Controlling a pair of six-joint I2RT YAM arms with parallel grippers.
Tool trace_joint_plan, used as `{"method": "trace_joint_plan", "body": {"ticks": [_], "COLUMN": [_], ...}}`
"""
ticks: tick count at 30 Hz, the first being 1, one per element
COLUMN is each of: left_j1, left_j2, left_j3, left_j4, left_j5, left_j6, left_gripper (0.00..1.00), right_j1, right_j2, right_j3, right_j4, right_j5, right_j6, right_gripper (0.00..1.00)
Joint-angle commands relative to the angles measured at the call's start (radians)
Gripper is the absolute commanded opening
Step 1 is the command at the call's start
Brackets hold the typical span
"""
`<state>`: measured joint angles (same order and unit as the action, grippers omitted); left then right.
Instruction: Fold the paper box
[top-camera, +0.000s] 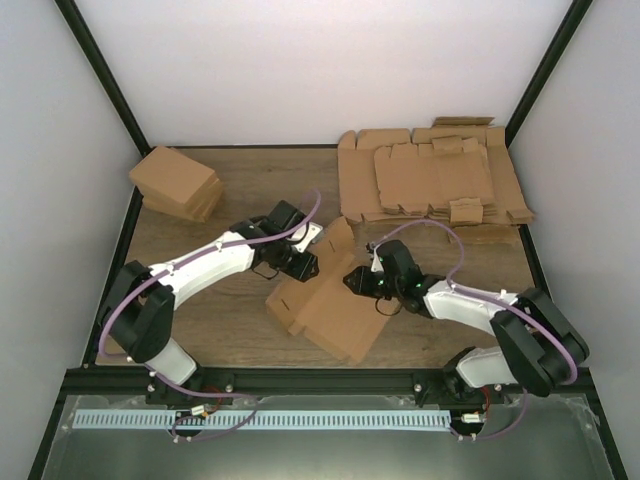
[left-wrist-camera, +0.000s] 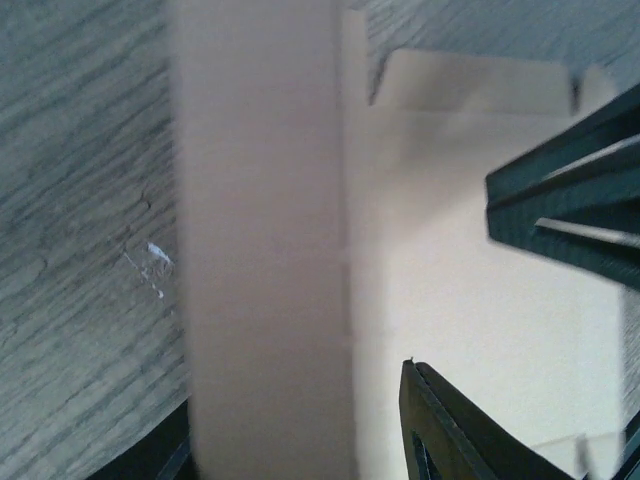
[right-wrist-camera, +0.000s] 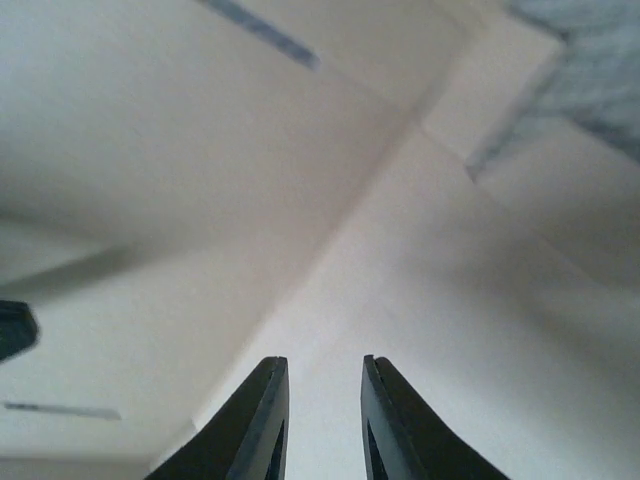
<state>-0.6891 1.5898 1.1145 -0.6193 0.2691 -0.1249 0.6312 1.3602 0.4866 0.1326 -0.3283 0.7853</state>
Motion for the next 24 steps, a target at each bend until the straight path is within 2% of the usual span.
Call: {"method": "trace_joint_plan", "body": {"ticks": [1,7,12,16,19,24], "left_j1": [-0.009,-0.024,-0.027,-0.026,-0.028,-0.052], "left_j2": [0.018,0.001,0.001,0.008,0.015,0.021], "left_j3": [0.006,0.01,0.003,-0.01,-0.009,0.01], "left_j4": [-0.05,-0.054,-0.05,-0.034,-0.03,-0.063], "left_j5": [-0.012,-0.033,-0.036,-0.031,-0.042,-0.178], "left_j6": [0.022,0.027,0.024,0.015,0.013,0.021], "left_gripper": [0.44,0.4,0.4,0.39,0.31,0.05], "right_j1": [-0.008,-0.109,-0.126,-0.126,-0.126,-0.126], "right_j2": [-0.049,-0.021,-0.029,-0.062,-0.092,-0.149], "right_j3": [0.106,0.278,0.303,0.26,0.192,0.072], "right_j4": [-0.13,-0.271,-0.346,-0.417,-0.454,-0.484], "right_j5": [0.138,0.129,0.074,0.032,-0.002,-0.071], "right_j6": [-0.117,-0.187,-0.212,-0.221,-0.214,-0.178], "right_gripper": [0.23,0.2,0.21,0.21,0.21,0.2]}}
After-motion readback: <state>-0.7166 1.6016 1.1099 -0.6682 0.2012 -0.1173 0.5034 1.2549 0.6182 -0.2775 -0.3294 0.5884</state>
